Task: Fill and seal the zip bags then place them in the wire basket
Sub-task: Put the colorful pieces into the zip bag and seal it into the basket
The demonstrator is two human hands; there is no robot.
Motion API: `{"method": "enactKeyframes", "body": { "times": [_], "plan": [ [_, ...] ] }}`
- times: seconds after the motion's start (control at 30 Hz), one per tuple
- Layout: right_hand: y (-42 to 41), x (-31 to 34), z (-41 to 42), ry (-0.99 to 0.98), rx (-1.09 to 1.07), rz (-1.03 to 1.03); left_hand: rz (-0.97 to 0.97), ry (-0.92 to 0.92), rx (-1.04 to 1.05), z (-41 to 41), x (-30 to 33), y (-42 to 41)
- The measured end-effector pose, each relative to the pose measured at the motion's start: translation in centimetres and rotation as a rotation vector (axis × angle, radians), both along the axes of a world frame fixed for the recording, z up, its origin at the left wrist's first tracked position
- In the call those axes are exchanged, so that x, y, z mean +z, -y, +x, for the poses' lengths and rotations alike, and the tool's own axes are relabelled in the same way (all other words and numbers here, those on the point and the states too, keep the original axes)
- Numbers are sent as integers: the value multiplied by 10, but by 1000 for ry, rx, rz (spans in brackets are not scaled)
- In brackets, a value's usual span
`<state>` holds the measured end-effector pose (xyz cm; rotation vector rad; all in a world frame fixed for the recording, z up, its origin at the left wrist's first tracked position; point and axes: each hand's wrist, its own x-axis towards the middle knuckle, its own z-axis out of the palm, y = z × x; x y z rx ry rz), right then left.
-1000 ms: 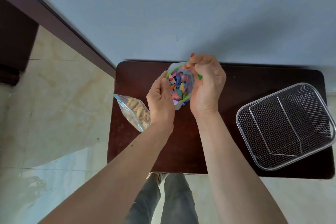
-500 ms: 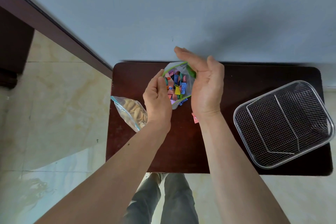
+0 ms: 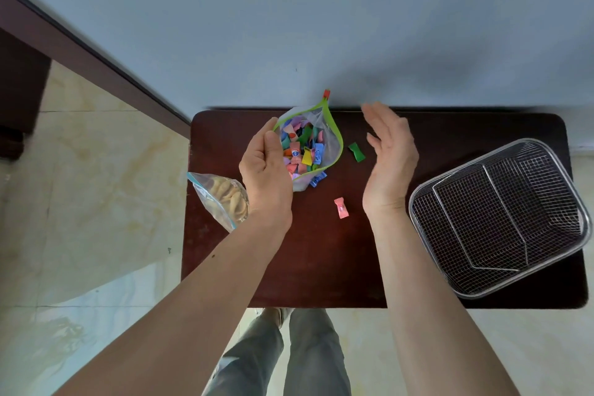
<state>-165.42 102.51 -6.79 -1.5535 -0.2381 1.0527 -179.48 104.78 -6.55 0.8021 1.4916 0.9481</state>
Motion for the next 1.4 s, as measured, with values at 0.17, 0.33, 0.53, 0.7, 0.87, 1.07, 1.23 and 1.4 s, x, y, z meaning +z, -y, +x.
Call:
{"method": "enactKeyframes", "body": {
  "times": [0.17, 0.33, 0.53, 0.7, 0.87, 1.07, 1.23, 1.4],
  "plan": [
    [32, -72, -4, 388, 59, -147, 15, 28, 22, -1, -4, -5],
    [30, -133, 3, 737, 423, -304, 54, 30, 27, -2, -10, -11],
    [48, -155, -5, 904, 559, -245, 61, 90, 97, -3, -11, -16],
    [68, -164, -25, 1125, 728, -220, 61, 127, 128, -5, -13, -23],
    [55, -178, -34, 1363, 659, -101, 73, 105, 164, -10, -11, -26],
    [54, -185, -39, 1391, 461, -61, 76, 106, 179, -15, -15, -26],
    [52, -187, -41, 1530, 412, -110, 90, 122, 177, -14, -17, -24],
    [52, -184, -45, 1632, 254, -165, 93, 138, 163, -14, -17, -22]
  ]
}}
